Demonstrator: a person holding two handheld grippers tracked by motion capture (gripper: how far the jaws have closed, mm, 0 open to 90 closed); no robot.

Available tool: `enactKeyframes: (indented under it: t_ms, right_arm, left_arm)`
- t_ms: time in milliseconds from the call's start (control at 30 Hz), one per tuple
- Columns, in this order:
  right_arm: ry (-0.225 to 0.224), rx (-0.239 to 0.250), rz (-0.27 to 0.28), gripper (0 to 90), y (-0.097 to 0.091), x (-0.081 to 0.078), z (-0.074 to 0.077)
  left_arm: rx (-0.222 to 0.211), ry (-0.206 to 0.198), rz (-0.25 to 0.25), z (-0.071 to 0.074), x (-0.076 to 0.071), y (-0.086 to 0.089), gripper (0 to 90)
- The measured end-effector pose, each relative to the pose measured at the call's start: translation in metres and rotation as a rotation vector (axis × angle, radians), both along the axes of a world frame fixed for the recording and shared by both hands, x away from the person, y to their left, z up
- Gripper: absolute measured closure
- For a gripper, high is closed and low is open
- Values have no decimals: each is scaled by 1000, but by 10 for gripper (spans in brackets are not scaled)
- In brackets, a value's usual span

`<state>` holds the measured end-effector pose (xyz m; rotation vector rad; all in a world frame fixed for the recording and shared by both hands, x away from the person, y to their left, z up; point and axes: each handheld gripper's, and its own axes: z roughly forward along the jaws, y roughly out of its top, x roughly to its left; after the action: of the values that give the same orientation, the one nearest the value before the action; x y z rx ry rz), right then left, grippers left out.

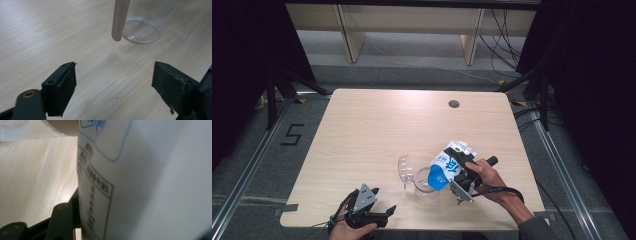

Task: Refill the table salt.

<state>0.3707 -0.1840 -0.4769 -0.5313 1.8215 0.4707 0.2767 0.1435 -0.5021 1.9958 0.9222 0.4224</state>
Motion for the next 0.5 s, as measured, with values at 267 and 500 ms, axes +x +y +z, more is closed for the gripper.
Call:
enactKeyframes:
  t_ms: [267, 500]
  right_arm:
    - [-21, -10, 1, 464, 0, 0, 0]
    - [-39, -31, -2, 465, 1, -1, 1]
  left_arm:
    - [22, -7, -14, 1, 0, 2, 190]
    - [29, -8, -15, 1, 1, 2, 190]
